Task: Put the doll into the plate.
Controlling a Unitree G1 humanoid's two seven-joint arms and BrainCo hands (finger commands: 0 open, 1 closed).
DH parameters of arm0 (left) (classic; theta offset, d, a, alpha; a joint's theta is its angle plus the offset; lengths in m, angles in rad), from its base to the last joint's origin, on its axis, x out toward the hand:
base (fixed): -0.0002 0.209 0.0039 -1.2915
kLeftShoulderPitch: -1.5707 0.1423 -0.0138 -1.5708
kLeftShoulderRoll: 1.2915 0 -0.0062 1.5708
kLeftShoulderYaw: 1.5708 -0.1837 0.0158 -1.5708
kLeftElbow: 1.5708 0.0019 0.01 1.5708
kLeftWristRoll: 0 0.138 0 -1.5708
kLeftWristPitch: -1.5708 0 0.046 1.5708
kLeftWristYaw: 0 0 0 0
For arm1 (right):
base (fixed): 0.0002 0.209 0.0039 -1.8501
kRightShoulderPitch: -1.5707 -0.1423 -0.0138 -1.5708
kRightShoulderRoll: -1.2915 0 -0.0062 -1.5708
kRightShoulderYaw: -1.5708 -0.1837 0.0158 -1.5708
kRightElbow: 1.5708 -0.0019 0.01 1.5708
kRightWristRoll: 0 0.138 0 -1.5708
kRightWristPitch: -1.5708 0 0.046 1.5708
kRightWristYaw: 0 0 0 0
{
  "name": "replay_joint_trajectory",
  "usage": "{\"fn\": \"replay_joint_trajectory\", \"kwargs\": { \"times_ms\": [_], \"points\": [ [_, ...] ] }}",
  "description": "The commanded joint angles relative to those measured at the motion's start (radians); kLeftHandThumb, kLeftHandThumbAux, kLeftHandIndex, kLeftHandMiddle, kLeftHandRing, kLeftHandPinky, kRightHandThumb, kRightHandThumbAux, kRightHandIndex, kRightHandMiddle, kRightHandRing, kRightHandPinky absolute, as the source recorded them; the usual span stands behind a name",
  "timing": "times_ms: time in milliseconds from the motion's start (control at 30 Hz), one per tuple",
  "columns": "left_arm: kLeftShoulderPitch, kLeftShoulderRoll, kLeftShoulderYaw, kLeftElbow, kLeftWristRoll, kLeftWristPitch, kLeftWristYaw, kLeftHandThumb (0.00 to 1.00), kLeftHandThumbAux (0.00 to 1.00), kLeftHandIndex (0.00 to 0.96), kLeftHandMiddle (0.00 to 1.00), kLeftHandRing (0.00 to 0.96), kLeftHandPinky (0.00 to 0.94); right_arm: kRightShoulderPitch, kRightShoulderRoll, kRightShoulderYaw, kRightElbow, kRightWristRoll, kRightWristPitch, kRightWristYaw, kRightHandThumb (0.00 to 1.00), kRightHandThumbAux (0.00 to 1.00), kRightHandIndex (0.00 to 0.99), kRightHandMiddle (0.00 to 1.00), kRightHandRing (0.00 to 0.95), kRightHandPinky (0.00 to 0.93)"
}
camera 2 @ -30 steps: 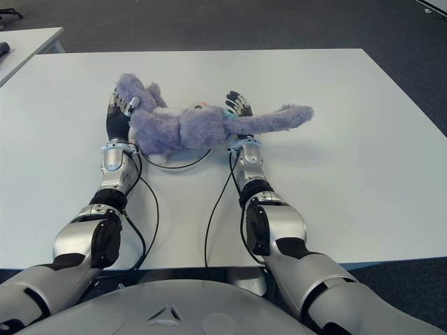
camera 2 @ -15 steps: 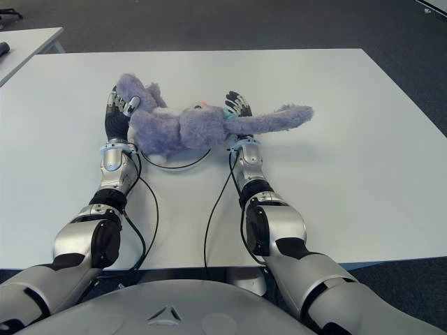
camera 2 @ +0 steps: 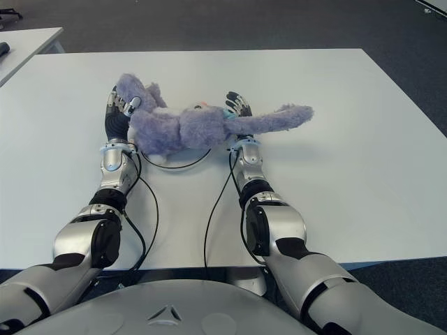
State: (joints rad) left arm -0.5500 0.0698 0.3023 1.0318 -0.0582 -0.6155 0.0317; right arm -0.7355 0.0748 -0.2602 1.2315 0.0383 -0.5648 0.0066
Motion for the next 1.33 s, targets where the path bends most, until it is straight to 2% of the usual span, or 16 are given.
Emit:
{"fn": "replay_joint_trajectory", "kwargs": {
  "times_ms": [33, 767, 1333],
  "points": [
    [0.31, -0.047, 0.034, 0.226, -0.023, -0.001, 0.036, 0.0, 0.603, 0.0, 0.0, 0.0, 0.0, 0.235, 0.093, -0.014, 0.115, 0.009, 0.05, -0.02, 0.221, 0.93, 0.186, 0.179, 0.145, 0.149],
    [0.314, -0.04, 0.023, 0.227, -0.011, 0.004, 0.038, 0.0, 0.593, 0.0, 0.0, 0.0, 0.0, 0.237, 0.094, -0.02, 0.115, 0.017, 0.048, -0.014, 0.245, 0.934, 0.177, 0.185, 0.152, 0.152],
    [0.306, -0.04, 0.036, 0.23, -0.029, 0.028, 0.029, 0.0, 0.63, 0.0, 0.0, 0.0, 0.0, 0.236, 0.092, -0.02, 0.116, 0.016, 0.051, -0.008, 0.253, 0.926, 0.168, 0.186, 0.153, 0.143]
  ]
}}
